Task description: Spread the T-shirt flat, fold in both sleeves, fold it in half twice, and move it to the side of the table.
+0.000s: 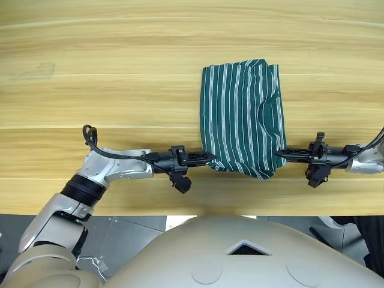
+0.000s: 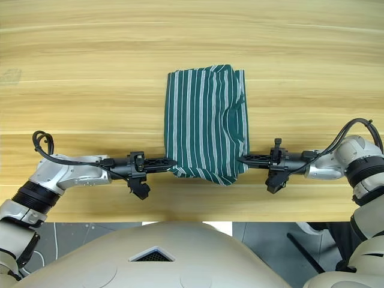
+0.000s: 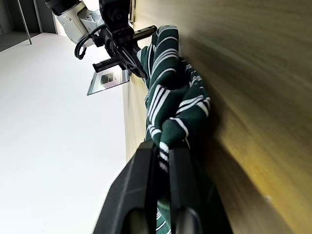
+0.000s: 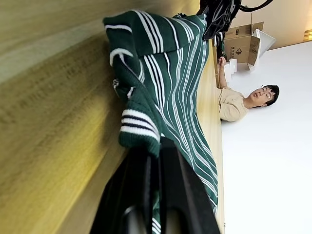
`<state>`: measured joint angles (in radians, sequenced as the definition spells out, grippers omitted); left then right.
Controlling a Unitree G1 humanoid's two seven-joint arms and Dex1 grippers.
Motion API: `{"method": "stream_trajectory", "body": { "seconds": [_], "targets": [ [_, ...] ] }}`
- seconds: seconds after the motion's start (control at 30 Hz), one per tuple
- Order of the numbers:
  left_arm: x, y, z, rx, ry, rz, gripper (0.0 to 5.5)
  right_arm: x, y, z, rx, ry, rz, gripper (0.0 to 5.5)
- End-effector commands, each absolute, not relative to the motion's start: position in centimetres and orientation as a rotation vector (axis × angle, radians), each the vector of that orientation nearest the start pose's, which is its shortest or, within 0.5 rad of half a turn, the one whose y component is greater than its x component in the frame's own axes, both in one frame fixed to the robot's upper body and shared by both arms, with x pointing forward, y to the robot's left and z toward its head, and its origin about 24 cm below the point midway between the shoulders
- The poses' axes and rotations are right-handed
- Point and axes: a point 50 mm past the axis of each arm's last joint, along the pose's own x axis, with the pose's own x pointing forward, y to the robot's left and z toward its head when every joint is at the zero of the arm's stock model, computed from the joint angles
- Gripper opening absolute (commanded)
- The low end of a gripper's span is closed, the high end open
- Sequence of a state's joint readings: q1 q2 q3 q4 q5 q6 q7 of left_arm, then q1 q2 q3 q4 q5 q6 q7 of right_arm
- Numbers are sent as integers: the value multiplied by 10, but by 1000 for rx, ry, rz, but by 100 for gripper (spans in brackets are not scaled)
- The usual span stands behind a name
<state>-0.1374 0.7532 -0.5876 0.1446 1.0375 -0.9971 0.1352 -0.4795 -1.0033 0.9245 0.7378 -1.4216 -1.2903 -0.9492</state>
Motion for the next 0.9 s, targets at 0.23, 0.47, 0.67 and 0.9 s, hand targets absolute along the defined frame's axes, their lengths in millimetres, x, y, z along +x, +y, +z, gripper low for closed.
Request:
{"method": "stream_trajectory", "body": {
  "seconds": [0.23, 0.47, 0.67, 0.9],
  "targets": [
    [183, 172, 14, 1346, -395, -1293, 13, 191, -248, 13, -1164, -582, 1400, 0],
    [182, 224, 54, 1337, 40, -1296, 13, 202, -229, 15, -1039, -500, 1396, 0],
    [166, 216, 64, 1272, 101, -1370, 13, 213, -210, 11, -919, -389, 1364, 0],
    [135, 193, 78, 970, 176, -1470, 13, 175, -181, 63, -253, 102, 1533, 0]
  ]
}}
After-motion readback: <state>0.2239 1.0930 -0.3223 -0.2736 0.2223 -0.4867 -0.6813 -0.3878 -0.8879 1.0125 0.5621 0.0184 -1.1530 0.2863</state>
